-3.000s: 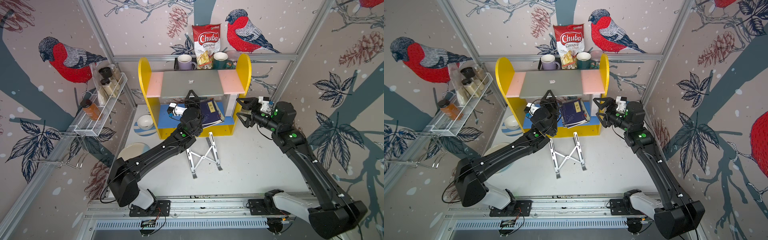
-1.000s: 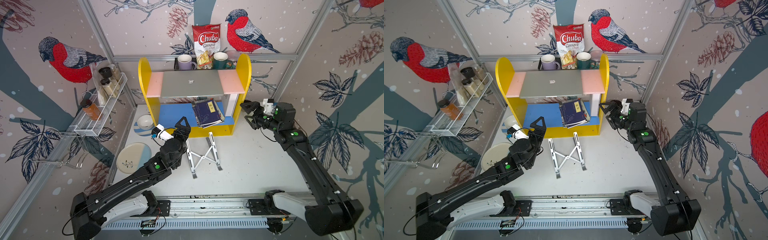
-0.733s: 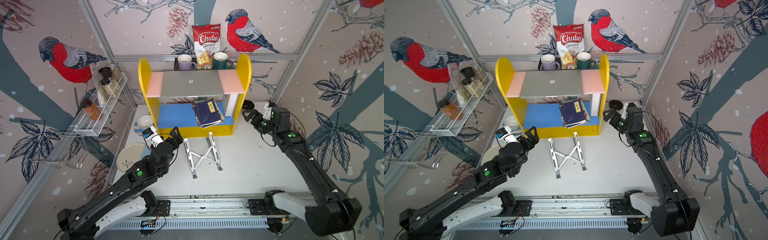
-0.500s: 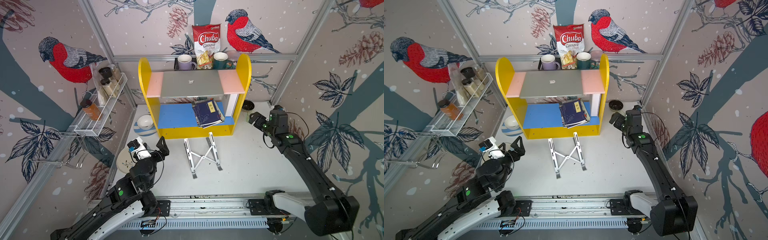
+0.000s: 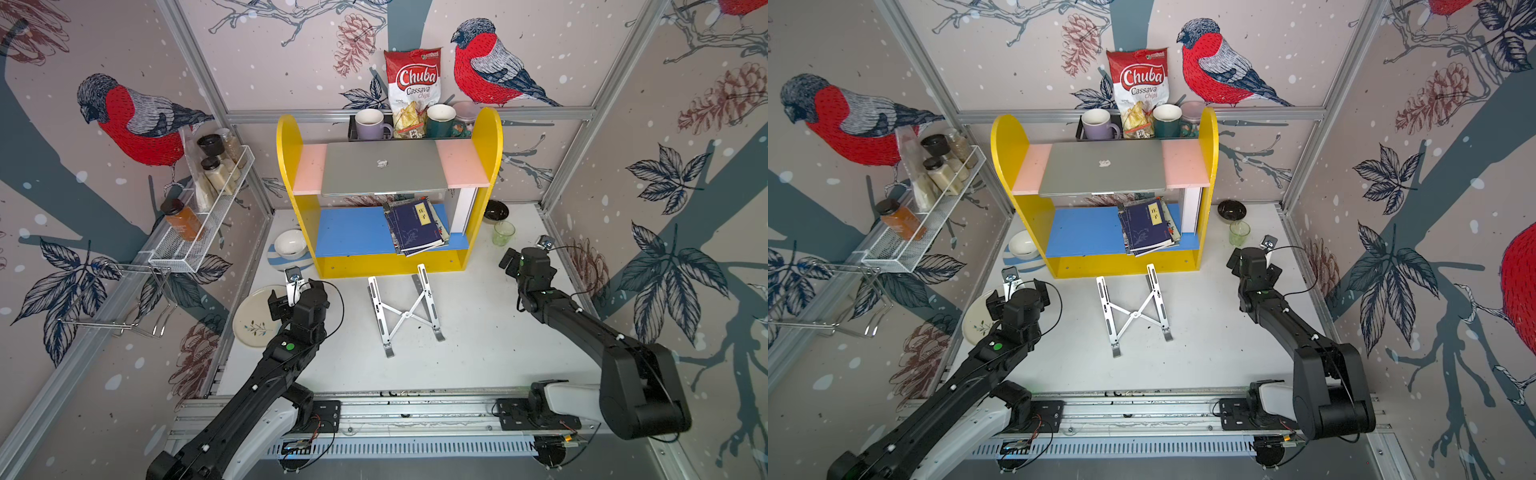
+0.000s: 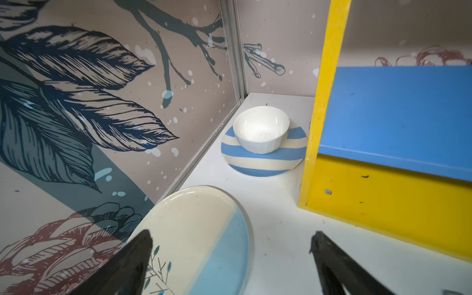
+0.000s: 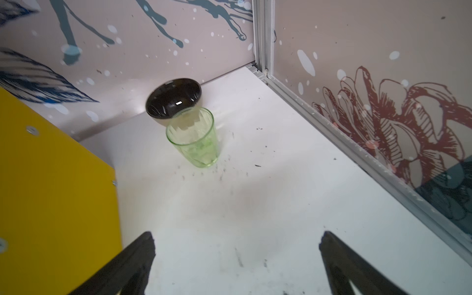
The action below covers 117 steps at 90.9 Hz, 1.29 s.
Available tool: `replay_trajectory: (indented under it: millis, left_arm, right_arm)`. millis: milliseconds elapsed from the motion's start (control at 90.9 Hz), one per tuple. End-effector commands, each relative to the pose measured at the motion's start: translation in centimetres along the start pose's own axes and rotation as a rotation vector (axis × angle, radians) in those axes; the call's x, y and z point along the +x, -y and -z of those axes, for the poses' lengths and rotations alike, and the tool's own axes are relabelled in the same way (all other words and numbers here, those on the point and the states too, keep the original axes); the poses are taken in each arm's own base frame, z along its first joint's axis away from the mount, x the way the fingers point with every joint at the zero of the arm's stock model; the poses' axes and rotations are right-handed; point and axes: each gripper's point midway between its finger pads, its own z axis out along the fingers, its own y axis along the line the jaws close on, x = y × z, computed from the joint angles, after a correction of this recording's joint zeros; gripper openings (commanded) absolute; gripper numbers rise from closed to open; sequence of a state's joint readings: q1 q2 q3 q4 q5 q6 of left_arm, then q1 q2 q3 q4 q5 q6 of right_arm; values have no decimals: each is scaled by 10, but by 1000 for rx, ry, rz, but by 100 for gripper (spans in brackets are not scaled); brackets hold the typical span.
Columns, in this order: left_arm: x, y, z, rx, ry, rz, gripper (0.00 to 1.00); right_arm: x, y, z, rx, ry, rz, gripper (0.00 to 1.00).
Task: Close the laptop lid and set it aside
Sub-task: Reset both arms
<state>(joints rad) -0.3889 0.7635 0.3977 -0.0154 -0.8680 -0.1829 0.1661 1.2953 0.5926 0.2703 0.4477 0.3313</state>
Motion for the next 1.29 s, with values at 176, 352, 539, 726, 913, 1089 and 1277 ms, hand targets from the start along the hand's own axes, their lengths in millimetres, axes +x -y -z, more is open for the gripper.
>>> replay_trajectory:
  millis: [176,352,539,726,913,1089,1277]
  left_arm:
    - [17,26,-46,76,48,36,96]
    - [22,42,-76,125,85,39,95]
    - [34,51,-101,187,122,49,96]
    - [41,54,-120,194,30,53,96]
    - [41,52,-122,179,15,53,96]
    - [42,52,-122,179,6,49,97]
    - [41,61,-121,219,7,21,97]
  right_arm:
    - [16,8,-13,20,80,185,100]
    - [18,9,-9,-52,180,166,100]
    - [29,18,-17,-72,226,105,100]
    - [32,22,-28,-60,144,97,100]
    - [32,22,-28,-59,142,97,100]
    - [31,22,-27,-47,147,105,100]
    - [31,21,-27,-42,149,112,100]
